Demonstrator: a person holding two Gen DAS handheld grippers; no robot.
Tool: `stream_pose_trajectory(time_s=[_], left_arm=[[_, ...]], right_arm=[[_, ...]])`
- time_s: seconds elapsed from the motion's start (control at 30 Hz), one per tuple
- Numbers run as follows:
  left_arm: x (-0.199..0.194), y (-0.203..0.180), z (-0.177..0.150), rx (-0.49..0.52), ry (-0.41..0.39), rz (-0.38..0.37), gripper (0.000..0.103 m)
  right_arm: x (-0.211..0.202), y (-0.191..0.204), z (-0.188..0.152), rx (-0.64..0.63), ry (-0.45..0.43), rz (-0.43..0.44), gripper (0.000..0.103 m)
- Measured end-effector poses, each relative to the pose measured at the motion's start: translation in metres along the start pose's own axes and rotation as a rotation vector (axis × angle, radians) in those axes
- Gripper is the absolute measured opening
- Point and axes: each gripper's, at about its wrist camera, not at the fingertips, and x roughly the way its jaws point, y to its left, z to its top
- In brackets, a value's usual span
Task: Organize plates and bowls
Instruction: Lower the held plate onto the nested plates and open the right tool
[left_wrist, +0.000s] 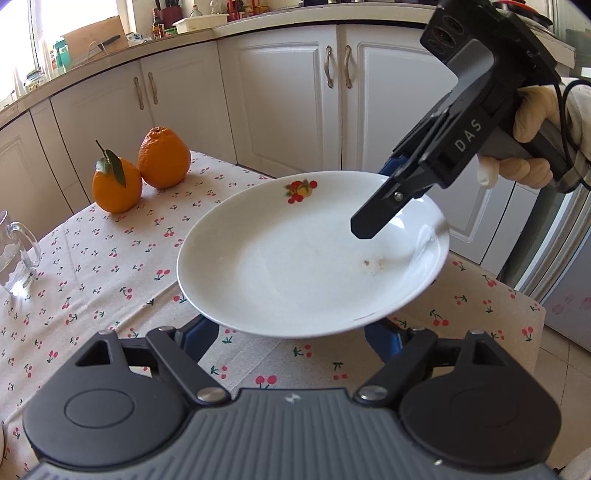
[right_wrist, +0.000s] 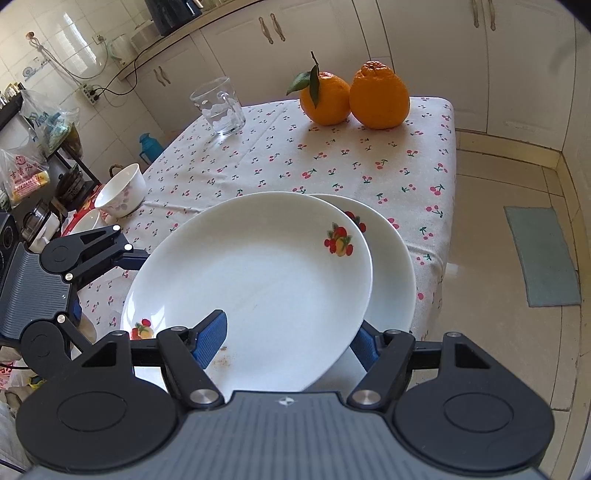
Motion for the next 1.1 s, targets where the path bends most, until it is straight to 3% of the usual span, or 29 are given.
stream_pose_trajectory(time_s=[0.37, 0.83, 1.1], left_arm=[[-0.003, 0.001, 0.0, 0.002, -0.013, 0.005, 0.086], [-0.003, 0.005, 0.0, -0.021, -0.012, 0.0, 0.086], [-0.002, 0.005, 0.0, -0.028, -0.01, -0.009, 0.086]], right_arm=[[-0.002, 0.007, -0.014, -0.003, 0.026, -0.025, 0.076], [-0.016, 0.018, -0.024, 0.015, -0.005, -0.039, 0.077], [-0.024, 0.022, -0.03, 0.042, -0.009, -0.09, 0.082]])
